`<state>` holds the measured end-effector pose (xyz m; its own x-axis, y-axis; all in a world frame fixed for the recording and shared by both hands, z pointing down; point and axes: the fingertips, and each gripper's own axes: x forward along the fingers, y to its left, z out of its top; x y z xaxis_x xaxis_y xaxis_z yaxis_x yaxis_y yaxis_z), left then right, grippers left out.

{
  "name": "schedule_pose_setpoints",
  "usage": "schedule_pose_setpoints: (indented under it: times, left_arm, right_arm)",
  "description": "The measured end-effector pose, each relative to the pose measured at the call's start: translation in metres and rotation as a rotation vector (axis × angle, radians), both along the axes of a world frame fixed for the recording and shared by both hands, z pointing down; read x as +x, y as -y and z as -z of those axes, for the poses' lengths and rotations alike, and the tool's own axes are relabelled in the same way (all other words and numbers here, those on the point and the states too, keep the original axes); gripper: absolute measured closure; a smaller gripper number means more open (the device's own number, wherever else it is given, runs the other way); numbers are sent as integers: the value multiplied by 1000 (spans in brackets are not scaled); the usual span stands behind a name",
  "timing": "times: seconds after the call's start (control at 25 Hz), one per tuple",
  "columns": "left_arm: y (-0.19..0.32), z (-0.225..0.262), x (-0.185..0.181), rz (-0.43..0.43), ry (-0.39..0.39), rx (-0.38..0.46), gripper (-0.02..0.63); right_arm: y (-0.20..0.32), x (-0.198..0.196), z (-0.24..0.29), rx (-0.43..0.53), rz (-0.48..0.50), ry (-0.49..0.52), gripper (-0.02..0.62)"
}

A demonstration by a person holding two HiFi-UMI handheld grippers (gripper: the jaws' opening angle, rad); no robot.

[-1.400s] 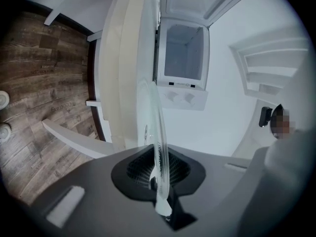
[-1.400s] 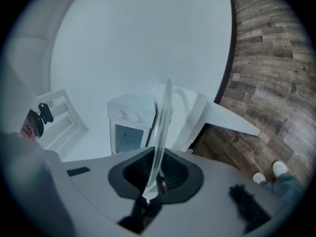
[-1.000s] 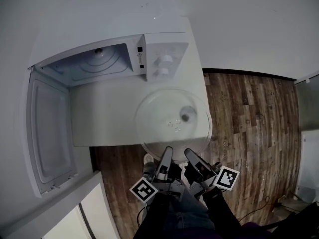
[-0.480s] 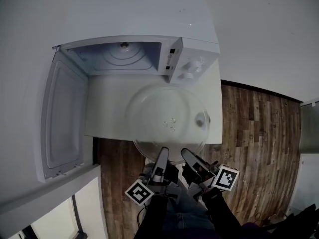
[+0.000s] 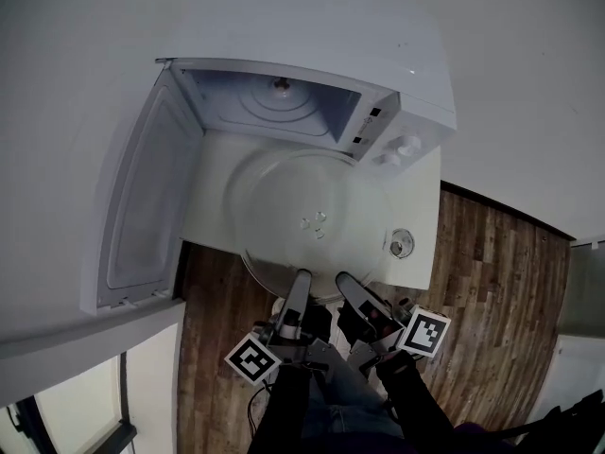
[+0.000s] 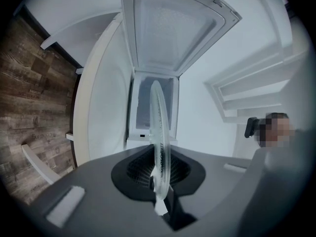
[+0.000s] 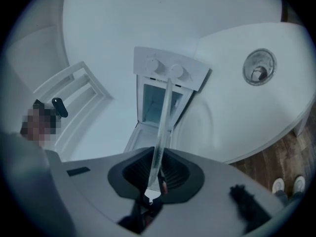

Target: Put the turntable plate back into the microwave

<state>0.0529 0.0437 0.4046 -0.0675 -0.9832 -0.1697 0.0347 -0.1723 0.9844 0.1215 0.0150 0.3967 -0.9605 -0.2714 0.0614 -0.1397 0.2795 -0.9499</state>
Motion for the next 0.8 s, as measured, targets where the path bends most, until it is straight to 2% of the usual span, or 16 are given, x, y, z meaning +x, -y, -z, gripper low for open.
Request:
schedule_pose_setpoints:
  times: [0.2, 0.52, 0.8]
  left_arm:
    - [3, 12, -16, 35, 29, 19, 574]
    - [7, 23, -33, 102, -4, 50, 573]
    - [20, 29, -53, 117, 46, 52, 572]
  right_arm:
    - [5, -18, 11, 16, 37, 15, 546]
    - [12, -38, 27, 149, 106, -26, 528]
    - [26, -58, 32, 201, 111, -37, 523]
